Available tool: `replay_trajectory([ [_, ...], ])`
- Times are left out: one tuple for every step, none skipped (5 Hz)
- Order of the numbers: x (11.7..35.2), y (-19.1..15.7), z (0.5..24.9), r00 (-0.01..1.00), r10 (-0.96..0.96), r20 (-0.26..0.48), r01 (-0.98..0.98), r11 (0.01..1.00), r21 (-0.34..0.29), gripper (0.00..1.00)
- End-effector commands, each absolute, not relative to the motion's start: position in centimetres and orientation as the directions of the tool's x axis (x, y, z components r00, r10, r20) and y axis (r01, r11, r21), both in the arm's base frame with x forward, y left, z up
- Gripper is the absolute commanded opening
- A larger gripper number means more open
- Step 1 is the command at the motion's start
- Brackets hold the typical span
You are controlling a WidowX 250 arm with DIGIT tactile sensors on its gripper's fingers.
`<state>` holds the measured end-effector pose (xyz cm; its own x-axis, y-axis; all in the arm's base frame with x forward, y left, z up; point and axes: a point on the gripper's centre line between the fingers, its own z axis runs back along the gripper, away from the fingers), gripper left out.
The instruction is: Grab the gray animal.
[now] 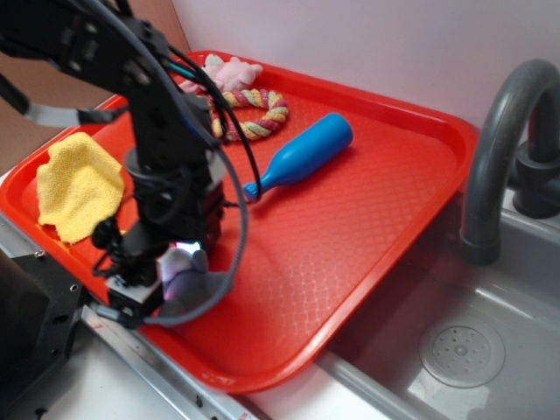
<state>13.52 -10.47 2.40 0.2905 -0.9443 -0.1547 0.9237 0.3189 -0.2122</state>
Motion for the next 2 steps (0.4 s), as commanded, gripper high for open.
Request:
replay_trajectory([
  [12.66,-11.12,0.62,0.297,-0.903,-0.311,0.921,0.357,-0.155,0.0],
  [12.49,-11.34,0.65,0.323,-0.876,-0.358,0.916,0.385,-0.116,0.0],
])
